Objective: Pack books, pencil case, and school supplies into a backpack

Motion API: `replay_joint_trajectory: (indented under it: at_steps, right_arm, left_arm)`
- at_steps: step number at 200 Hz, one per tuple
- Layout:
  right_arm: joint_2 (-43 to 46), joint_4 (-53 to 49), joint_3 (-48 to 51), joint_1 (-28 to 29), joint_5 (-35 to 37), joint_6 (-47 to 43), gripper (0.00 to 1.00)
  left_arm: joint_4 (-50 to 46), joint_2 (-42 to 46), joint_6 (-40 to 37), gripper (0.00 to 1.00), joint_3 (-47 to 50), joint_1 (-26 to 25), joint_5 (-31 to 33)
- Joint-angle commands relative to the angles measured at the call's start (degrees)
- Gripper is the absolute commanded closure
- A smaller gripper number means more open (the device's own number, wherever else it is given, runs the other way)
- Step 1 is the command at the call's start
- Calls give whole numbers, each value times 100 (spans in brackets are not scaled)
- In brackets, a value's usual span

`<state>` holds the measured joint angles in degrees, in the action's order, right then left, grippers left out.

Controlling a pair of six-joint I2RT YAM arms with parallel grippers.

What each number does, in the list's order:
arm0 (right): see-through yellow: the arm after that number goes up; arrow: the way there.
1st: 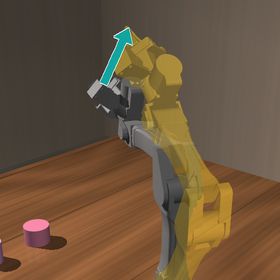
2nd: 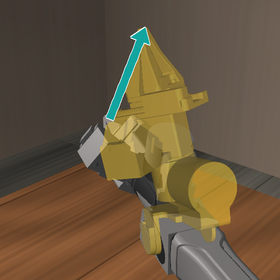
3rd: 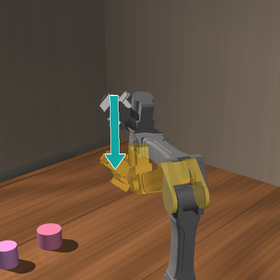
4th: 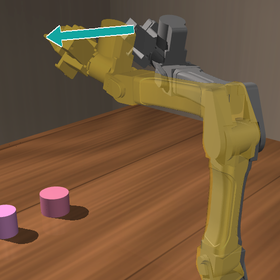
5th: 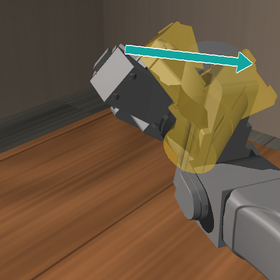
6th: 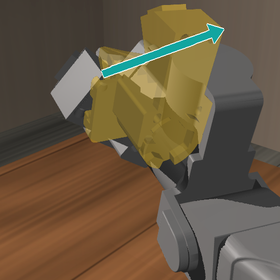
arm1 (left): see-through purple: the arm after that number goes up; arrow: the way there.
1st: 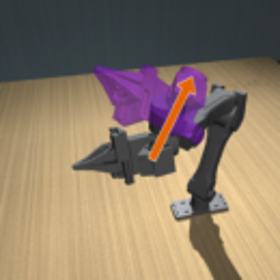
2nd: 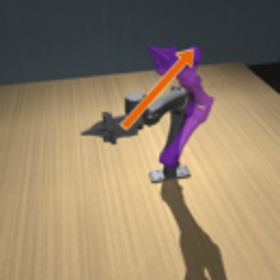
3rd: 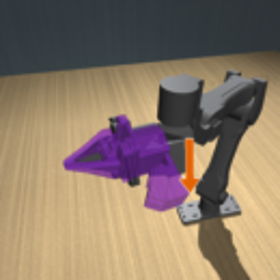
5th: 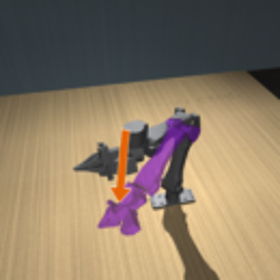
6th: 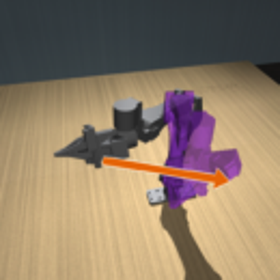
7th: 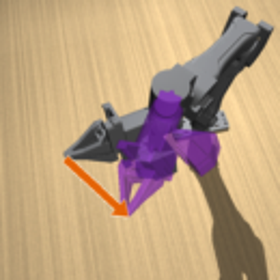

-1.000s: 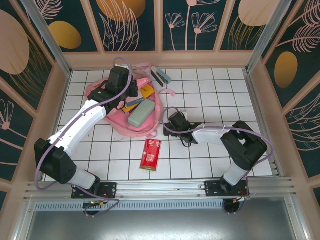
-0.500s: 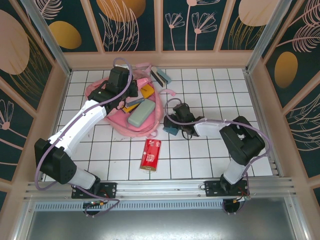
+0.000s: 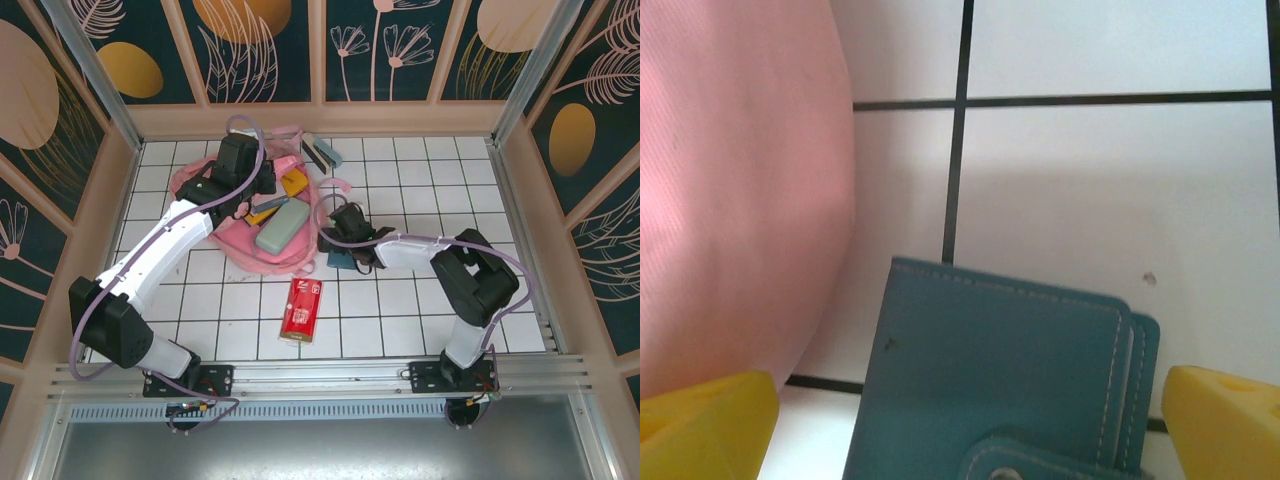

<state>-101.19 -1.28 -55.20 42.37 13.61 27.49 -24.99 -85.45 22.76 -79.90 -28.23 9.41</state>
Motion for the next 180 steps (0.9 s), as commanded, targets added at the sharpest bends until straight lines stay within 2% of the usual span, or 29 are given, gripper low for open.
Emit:
replay_joint_trajectory:
  at_steps: [1, 78, 139, 158, 180]
  right_arm:
    - [198, -447, 105, 208, 531, 169, 1]
    - [21, -689, 159, 628, 548, 850, 1]
    - [-249, -785, 241, 628, 601, 1150, 2]
    - [-197, -795, 301, 637, 657, 1193, 8]
    - [76, -710, 436, 746, 825, 1140, 23]
  left_arm:
    - [566, 41, -25, 91, -84, 21, 48]
    - [566, 58, -17, 91, -74, 19, 35]
    - [566, 86, -17, 91, -66, 19, 43]
    - [561, 76, -12, 91, -70, 19, 43]
    - [566, 78, -18, 91, -70, 21, 60]
